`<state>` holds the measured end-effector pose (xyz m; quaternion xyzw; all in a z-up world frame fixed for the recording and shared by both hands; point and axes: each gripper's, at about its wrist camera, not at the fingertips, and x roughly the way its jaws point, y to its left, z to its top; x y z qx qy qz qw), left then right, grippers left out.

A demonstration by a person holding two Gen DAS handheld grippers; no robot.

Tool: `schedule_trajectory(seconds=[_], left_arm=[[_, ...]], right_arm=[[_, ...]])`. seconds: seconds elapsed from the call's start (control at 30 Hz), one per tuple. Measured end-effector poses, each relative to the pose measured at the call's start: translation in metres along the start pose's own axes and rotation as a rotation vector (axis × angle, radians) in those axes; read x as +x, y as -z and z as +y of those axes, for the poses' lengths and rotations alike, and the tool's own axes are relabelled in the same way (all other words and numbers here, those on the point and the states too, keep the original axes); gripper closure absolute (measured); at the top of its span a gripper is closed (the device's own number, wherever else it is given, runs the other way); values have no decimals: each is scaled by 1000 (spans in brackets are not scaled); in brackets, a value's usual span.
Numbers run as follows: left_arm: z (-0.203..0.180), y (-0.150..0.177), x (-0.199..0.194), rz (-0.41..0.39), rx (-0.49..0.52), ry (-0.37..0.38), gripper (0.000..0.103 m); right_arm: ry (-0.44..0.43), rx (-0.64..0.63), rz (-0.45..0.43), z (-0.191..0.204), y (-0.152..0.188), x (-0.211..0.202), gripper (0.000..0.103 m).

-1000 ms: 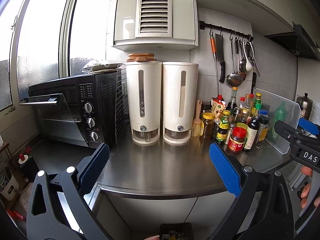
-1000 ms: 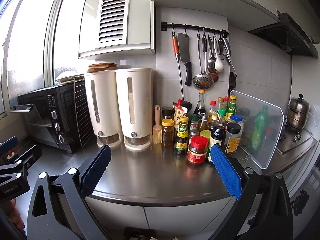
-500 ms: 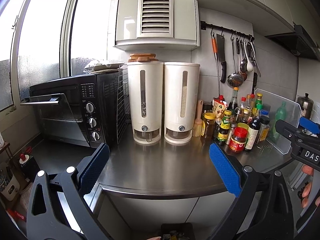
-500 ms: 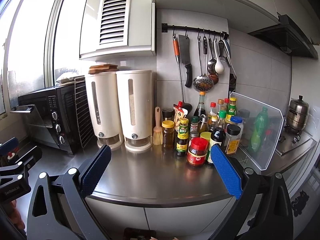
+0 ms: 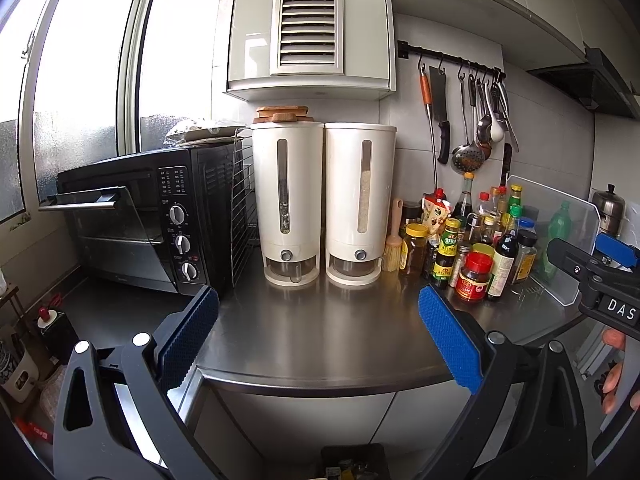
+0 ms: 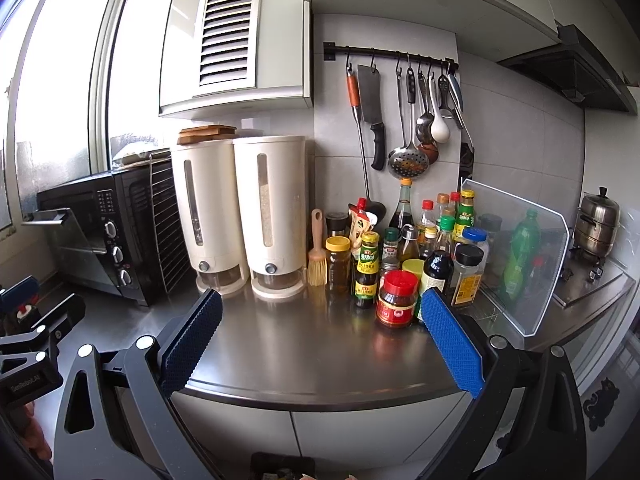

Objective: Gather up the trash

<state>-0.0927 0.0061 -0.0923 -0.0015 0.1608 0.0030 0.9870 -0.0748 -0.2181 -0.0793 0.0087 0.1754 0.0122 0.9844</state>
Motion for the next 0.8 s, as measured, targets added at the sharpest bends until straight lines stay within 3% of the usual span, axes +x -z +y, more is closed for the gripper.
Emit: schedule_trajectory(seconds=[0.8], left_arm=[[-1,-1,-3,3,-16,-5,8]], right_arm=[[3,4,8,-2,3,-1,3]])
